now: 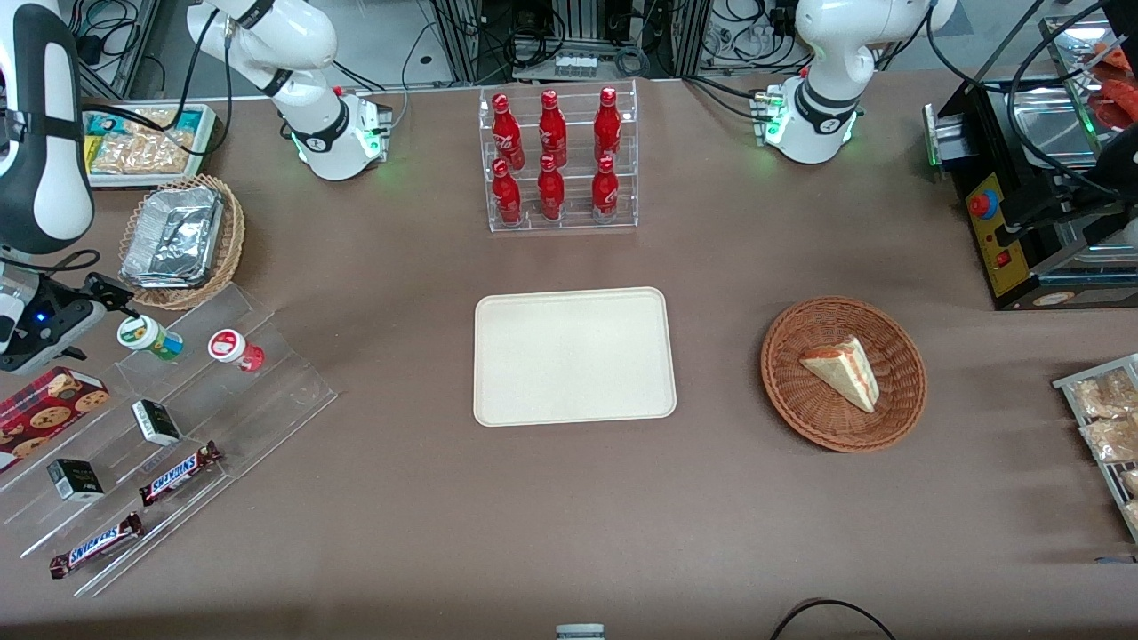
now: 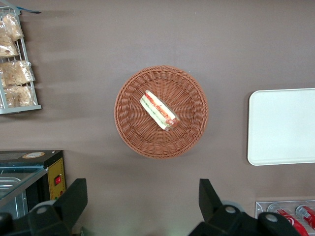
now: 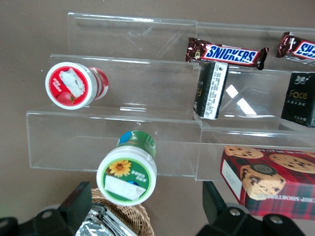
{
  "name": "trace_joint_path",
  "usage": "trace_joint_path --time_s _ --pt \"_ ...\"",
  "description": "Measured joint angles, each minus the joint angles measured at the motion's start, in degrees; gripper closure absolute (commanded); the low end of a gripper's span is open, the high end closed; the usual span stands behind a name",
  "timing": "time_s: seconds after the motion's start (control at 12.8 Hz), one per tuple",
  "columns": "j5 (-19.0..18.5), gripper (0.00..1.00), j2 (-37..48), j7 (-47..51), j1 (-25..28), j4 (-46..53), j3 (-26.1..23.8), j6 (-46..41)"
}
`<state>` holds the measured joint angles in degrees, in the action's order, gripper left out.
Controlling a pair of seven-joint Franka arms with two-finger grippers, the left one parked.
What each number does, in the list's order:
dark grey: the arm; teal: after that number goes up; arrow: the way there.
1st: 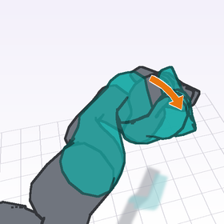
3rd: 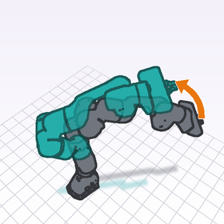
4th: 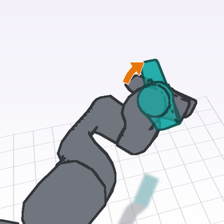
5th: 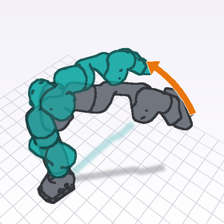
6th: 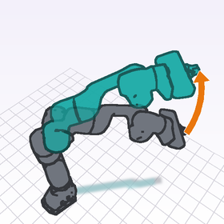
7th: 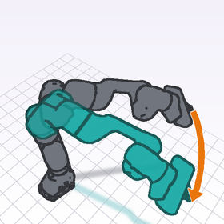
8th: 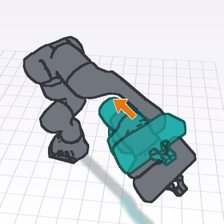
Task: Place green gum on tray
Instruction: 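Close the right gripper around the green-capped white gum bottle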
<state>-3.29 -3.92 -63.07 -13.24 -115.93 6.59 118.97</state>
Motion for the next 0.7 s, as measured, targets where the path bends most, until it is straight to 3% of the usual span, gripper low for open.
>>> trace_joint_path --time_s 0.62,0.7 --pt "1.73 0.02 -1.34 0.48 -0.13 -2.83 0.01 2.17" --pt "1.73 0.18 -1.37 0.56 -0.36 -3.33 0.01 2.74"
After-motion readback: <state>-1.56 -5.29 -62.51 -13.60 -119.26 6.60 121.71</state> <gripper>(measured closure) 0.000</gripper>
